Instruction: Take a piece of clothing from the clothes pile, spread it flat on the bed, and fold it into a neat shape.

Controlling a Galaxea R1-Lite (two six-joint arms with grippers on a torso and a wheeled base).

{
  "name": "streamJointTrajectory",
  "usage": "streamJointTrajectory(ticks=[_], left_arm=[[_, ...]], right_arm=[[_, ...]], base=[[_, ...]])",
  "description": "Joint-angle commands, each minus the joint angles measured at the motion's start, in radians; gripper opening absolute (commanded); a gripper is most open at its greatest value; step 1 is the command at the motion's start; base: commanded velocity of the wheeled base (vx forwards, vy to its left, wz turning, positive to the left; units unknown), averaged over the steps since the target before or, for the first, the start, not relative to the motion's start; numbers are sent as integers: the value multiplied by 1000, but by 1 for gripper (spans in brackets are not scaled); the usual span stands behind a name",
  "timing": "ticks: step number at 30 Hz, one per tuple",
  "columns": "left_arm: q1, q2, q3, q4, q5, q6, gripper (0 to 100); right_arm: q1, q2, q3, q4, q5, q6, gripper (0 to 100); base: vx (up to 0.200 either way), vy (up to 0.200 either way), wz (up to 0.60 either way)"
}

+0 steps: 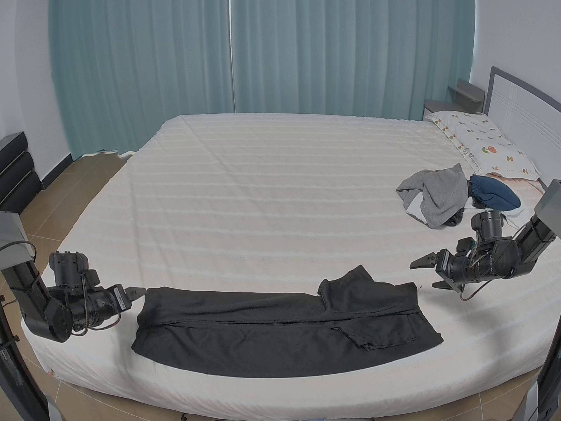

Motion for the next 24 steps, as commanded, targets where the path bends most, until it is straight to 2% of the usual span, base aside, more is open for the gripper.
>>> streamJointTrajectory(ticks=[1,2,4,9,19,20,24], left_arm=[[-46,64,-176,128,-6,-138,100],[-47,67,-179,131,-6,-142,100],[-80,127,-245,149,-3,-217,100],[-83,219,-307,154,4,-225,100],[-83,274,-320,154,20,-225,100],[-83,274,-320,154,20,-225,0],[-81,277,-322,154,49,-227,0]], right_arm=[[56,50,-48,-7,2,59,100],[56,51,-50,-7,2,61,100],[76,77,-73,-7,2,84,100],[72,108,-93,-7,-3,109,100],[36,91,-43,-5,-15,124,100],[29,88,-42,-4,-16,124,100],[16,80,-33,4,-38,124,100]], base=[[0,0,0],[0,0,0],[0,0,0],[0,0,0],[0,0,0],[0,0,0],[0,0,0]])
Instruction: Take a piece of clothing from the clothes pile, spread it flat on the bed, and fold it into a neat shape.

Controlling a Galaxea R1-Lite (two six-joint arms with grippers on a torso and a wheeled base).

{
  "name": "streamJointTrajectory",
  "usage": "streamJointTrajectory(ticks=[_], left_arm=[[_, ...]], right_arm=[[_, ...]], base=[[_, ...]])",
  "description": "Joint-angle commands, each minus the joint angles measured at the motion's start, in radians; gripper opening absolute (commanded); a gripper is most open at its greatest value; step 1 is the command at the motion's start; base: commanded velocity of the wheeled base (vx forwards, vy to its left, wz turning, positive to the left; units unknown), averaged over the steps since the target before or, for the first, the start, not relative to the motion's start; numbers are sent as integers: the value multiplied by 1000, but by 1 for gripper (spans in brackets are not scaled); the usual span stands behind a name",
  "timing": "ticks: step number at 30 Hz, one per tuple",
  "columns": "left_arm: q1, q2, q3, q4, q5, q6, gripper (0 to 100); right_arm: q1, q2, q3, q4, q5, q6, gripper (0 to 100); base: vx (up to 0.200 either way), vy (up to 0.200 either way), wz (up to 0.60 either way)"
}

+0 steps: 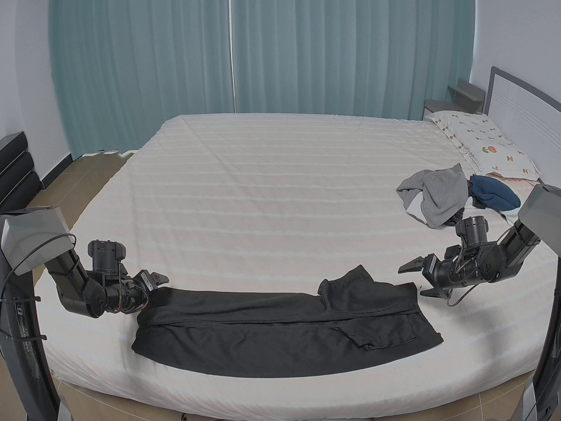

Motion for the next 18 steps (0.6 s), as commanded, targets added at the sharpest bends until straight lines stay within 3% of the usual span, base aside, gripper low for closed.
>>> streamJointTrajectory(ticks=[1,12,13,18], left_arm=[[2,22,-3,0,32,-2,0],[14,9,3,0,110,-43,0],[14,12,4,0,112,-43,0],[14,19,8,-3,110,-43,0]], right_arm=[[-17,-3,9,3,-19,1,100],[11,80,-39,-10,-25,45,100],[17,86,-41,-15,-28,50,0],[11,95,-39,-92,-39,83,0]], base=[[0,0,0],[0,0,0],[0,0,0],[0,0,0]])
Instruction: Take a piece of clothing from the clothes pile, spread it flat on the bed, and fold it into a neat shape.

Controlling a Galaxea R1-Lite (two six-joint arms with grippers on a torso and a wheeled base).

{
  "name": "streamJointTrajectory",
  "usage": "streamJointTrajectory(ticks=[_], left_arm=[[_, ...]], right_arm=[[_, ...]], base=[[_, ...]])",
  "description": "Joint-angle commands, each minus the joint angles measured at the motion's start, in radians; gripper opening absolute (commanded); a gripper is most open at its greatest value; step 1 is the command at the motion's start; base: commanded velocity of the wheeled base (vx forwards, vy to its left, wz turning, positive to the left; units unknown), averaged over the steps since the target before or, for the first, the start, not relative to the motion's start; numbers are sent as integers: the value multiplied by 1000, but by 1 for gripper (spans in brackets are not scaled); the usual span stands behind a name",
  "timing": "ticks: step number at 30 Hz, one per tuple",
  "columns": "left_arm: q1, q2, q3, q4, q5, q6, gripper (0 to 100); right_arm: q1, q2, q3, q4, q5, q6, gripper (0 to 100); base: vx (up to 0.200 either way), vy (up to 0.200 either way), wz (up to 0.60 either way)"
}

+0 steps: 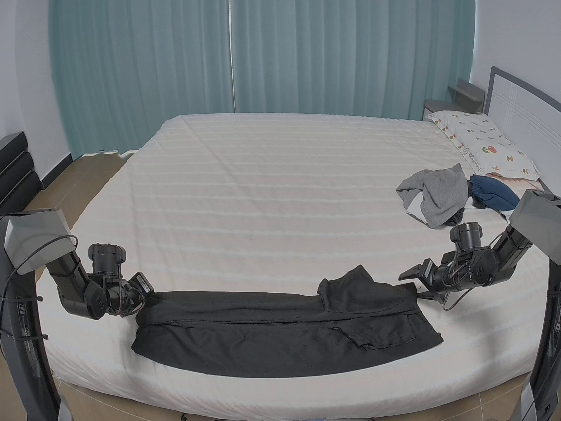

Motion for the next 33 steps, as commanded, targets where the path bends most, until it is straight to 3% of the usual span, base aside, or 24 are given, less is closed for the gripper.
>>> streamJointTrajectory(ticks=[1,6,18,19,26,29,33], left_arm=[[1,6,2,-3,1,0,0],[1,9,-3,-3,1,0,0],[-2,9,5,2,1,0,0],[-2,6,6,2,-1,0,100],[1,1,6,2,-1,-5,100],[7,3,5,2,-4,-8,100],[12,1,34,2,-5,-25,100]], right_arm=[[-6,21,0,-66,-7,38,0],[-21,8,-1,-78,-7,74,0],[-26,16,17,-78,-7,50,0],[-24,16,17,-81,-7,45,100],[-24,-76,83,-201,6,28,100],[29,-136,124,-212,32,-50,100],[79,-143,126,-213,68,-91,100]], base=[[0,0,0],[0,0,0],[0,0,0],[0,0,0],[0,0,0],[0,0,0],[0,0,0]])
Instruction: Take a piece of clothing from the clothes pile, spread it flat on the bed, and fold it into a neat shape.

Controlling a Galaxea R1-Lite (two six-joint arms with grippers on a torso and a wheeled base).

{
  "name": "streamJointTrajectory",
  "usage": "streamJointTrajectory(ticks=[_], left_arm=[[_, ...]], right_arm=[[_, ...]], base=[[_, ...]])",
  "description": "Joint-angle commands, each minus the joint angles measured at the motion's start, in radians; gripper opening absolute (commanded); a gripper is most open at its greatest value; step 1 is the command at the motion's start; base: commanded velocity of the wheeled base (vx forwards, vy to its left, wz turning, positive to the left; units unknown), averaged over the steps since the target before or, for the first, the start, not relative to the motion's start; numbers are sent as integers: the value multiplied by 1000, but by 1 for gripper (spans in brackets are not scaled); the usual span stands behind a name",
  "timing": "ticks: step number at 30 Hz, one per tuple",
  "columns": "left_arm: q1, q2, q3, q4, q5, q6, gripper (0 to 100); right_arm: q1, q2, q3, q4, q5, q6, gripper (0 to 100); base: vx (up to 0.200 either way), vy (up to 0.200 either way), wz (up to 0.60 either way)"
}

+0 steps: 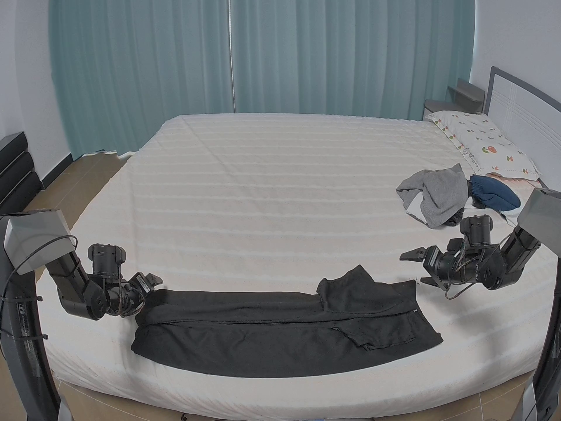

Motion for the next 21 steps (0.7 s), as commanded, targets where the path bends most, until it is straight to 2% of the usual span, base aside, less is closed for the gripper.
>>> streamJointTrajectory(ticks=[1,8,21], left_arm=[[9,-2,32,3,-9,-14,100],[24,-12,42,3,-37,-15,100],[23,-12,49,1,-37,-15,100]], right_arm=[[61,-48,19,-3,33,-39,100],[98,18,6,-3,73,-161,100],[121,78,-9,-10,81,-213,100]], base=[[0,0,0],[0,0,0],[0,0,0]])
